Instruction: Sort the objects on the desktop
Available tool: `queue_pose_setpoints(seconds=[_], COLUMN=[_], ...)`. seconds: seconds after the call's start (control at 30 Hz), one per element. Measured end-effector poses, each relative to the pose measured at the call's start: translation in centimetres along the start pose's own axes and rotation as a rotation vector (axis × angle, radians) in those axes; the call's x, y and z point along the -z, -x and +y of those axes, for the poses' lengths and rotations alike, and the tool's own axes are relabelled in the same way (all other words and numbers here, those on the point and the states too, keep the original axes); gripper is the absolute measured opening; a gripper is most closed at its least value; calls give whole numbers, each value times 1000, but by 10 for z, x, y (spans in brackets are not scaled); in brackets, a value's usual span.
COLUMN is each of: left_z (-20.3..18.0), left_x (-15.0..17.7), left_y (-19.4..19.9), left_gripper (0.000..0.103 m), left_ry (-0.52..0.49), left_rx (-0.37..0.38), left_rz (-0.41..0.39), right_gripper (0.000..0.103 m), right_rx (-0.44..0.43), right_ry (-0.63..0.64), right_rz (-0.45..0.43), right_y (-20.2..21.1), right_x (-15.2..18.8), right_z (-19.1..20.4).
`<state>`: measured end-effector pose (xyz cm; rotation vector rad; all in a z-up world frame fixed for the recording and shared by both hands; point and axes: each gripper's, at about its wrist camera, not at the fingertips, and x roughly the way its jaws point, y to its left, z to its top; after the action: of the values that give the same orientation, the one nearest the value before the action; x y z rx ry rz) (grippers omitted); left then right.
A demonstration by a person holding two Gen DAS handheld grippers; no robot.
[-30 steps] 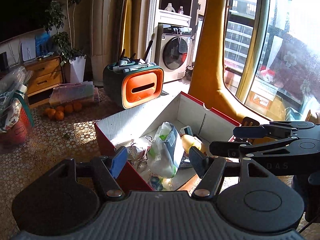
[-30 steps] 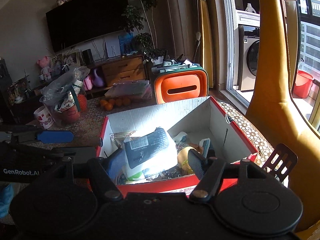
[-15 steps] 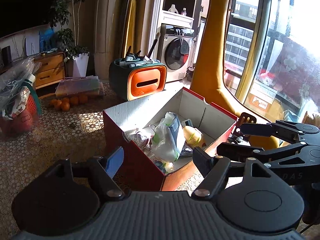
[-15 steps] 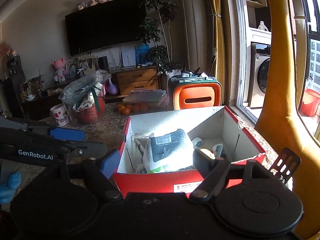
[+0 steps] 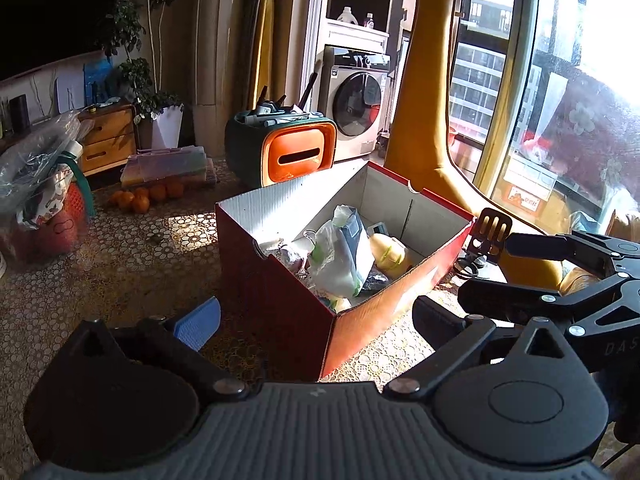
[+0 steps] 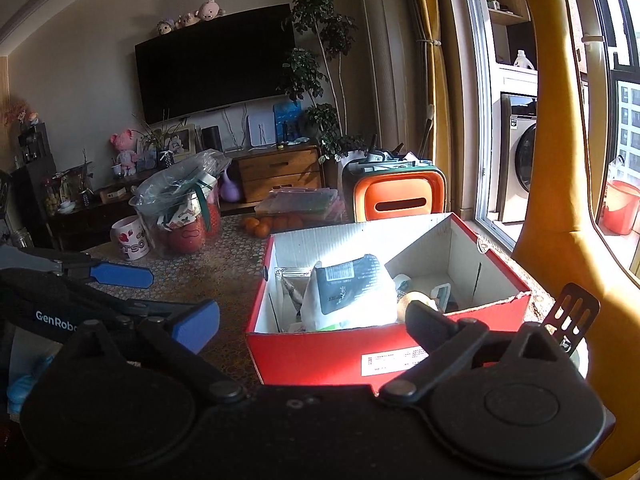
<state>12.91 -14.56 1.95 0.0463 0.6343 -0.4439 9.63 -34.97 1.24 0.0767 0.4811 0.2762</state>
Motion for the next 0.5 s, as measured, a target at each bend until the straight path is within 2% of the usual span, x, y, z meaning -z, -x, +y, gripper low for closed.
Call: queue_pose_setpoints(seconds=[0.33,0.5], left_z=[3,2], left_x=[14,16], left_y=[16,19], left_gripper=[103,103], left_ry=[35,46], left_rx=[-14,-11], left_rz=[8,9], right_gripper=[102,102], right_rx=[-8,19], right_ry=[-42,-41], right_rz=[-3,-1], right_y=[16,23], right_x=[14,20], right_z=[9,11])
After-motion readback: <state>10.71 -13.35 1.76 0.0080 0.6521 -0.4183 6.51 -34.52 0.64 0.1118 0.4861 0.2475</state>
